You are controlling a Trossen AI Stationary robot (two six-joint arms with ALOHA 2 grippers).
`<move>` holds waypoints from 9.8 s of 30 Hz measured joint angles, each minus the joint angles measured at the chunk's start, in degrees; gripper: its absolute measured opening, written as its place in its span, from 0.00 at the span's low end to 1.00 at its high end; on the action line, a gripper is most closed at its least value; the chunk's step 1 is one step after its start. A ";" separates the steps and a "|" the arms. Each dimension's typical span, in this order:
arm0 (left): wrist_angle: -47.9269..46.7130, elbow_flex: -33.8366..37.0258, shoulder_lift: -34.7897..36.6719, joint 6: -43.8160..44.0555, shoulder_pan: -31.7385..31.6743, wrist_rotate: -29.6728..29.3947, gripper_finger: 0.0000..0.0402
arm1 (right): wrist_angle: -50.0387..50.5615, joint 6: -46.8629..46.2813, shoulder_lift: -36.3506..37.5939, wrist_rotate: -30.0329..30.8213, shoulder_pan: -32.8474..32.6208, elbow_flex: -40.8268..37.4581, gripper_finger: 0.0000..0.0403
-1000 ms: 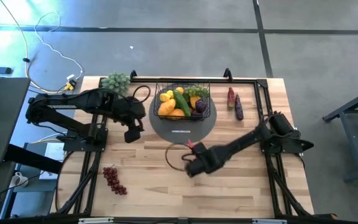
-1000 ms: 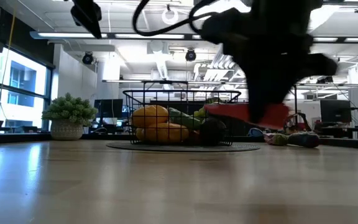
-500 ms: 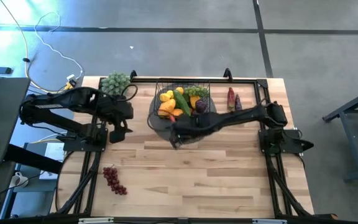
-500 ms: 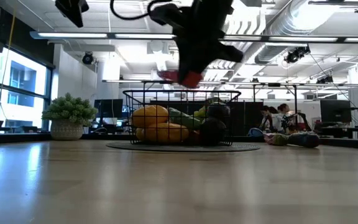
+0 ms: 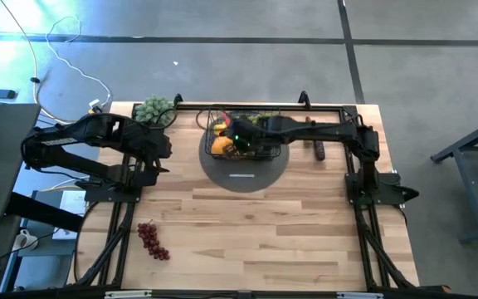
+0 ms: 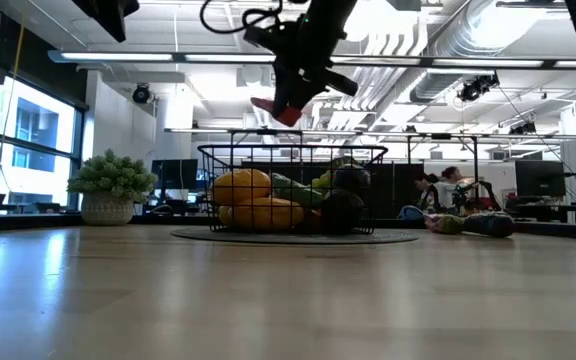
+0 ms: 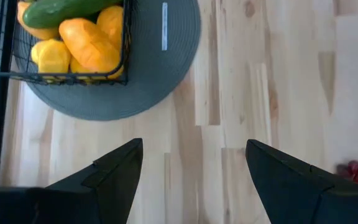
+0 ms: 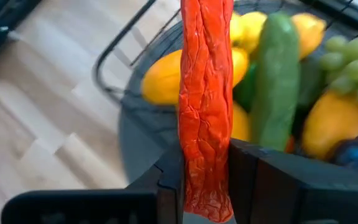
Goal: Build produce basket
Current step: Put the orange carrot into the wire basket, then put the red grapes into the wire basket
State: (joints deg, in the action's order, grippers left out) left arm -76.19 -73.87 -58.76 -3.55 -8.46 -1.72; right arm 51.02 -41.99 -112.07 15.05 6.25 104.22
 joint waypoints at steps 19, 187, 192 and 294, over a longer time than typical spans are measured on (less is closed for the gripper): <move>-2.05 0.02 -0.35 1.47 -1.01 0.13 0.68 | -0.06 15.07 -0.40 -7.61 13.65 -0.01 0.15; 35.81 31.63 -14.34 25.85 34.18 10.08 0.03 | 9.94 3.06 9.40 -16.47 -6.82 -0.02 0.51; 36.64 31.65 -9.78 25.86 28.48 10.05 0.03 | 9.91 6.31 9.54 -20.03 -5.00 -0.02 0.51; 95.99 31.65 -3.72 56.49 -0.27 10.21 0.06 | -14.88 66.39 9.49 -31.15 1.13 -0.11 0.02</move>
State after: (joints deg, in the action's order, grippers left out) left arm 19.80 -42.22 -62.48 52.94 -8.73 8.49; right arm 36.14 24.40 -102.59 -16.10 7.38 104.12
